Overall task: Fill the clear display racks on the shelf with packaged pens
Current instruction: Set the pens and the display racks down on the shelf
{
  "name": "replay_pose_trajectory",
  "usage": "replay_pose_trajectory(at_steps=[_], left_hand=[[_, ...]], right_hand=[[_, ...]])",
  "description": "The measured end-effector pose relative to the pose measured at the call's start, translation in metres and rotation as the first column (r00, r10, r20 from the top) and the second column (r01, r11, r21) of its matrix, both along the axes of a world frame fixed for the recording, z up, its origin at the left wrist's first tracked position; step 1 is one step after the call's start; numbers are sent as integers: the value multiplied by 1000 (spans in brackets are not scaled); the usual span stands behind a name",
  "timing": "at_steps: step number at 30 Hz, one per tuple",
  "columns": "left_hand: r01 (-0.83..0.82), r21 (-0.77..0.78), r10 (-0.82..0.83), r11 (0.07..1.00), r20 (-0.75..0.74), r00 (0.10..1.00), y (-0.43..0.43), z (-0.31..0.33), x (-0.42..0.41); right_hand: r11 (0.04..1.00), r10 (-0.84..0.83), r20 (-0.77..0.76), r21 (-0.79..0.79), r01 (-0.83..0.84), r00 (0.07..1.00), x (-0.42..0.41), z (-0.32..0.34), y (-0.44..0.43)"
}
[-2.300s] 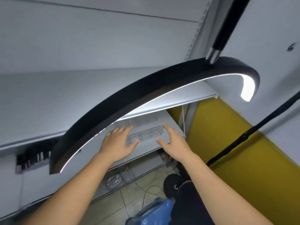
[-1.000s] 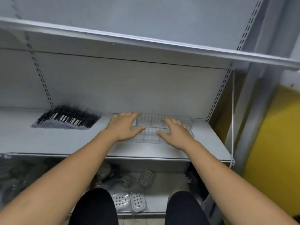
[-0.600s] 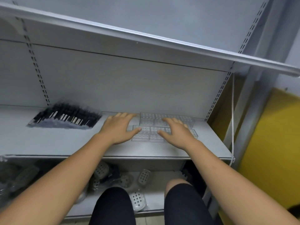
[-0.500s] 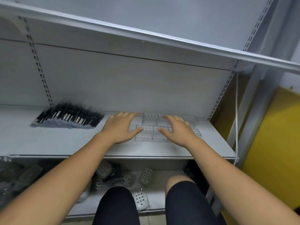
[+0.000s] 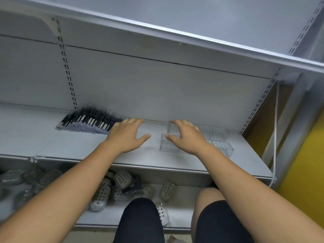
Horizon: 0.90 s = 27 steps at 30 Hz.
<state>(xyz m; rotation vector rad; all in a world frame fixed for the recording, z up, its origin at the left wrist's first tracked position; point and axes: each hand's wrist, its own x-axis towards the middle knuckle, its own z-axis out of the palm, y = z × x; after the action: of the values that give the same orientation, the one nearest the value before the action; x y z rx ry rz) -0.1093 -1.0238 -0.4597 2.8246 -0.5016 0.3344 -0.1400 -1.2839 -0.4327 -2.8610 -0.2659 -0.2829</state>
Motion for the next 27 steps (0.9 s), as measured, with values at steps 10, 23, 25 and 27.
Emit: replay_pose_trajectory(at_steps=[10,23,25,27], left_hand=[[-213,58,218,975,-85,972,34,0,16],[-383,219,432,897,-256,865,19,-19,91],[-401,231,454,886,-257,853,18,-22,97],[-425,235,478,874,-262,839,16,-23,100]], right_hand=[[987,155,5,36,-155,988,54,-15,17],[972,180,104,137,-193,978,78,-42,-23],[970,182,110,145,-197,977,76,-43,-31],[968,183,110,153,-198,977,73,-45,-38]])
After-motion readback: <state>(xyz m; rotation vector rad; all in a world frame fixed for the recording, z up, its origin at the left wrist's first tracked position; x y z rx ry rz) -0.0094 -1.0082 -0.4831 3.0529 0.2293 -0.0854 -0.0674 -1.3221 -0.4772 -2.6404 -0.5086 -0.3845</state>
